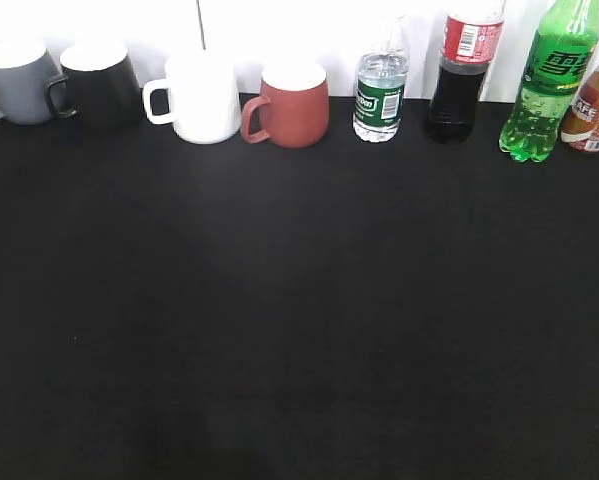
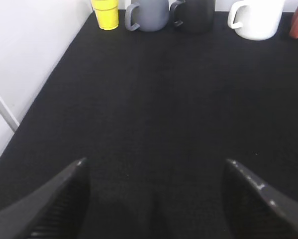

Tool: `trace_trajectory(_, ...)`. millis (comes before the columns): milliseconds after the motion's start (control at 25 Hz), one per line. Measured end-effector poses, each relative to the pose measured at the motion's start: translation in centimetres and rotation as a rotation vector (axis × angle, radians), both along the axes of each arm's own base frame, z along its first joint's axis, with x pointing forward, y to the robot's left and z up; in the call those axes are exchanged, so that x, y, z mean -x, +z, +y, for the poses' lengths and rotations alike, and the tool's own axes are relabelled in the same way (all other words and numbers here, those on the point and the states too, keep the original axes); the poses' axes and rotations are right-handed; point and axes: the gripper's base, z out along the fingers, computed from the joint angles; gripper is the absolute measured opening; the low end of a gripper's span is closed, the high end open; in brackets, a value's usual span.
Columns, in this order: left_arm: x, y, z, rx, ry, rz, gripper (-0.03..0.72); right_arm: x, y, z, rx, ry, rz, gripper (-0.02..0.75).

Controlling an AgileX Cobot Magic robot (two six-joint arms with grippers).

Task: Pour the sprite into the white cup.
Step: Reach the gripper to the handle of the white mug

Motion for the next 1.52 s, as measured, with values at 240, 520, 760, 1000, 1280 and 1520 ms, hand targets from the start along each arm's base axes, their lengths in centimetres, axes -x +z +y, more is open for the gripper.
trace_trajectory(240,0.0,0.0,0.0,0.000,0.000,0.000,0.580,0.0,0.0,0.0,0.000,0.000,0.000,0.586)
trace_trajectory(520,-1.7,6.0,0.1,-0.033,-0.003,-0.602,0.524,0.0,0.0,0.0,0.000,0.000,0.000,0.586)
trace_trajectory(760,-14.3,1.0,0.5,-0.006,-0.017,-0.495,0.508,0.0,0.0,0.0,0.000,0.000,0.000,0.586)
trace_trajectory(1000,-23.9,-6.5,-2.1,0.026,-0.135,-0.372,0.470,0.0,0.0,0.0,0.000,0.000,0.000,0.586)
trace_trajectory(1280,-34.6,-12.1,-4.6,0.063,-0.293,-0.292,0.466,0.0,0.0,0.0,0.000,0.000,0.000,0.586)
trace_trajectory(1520,-41.8,-14.4,-9.3,0.064,-0.384,-0.222,0.447,0.0,0.0,0.0,0.000,0.000,0.000,0.586)
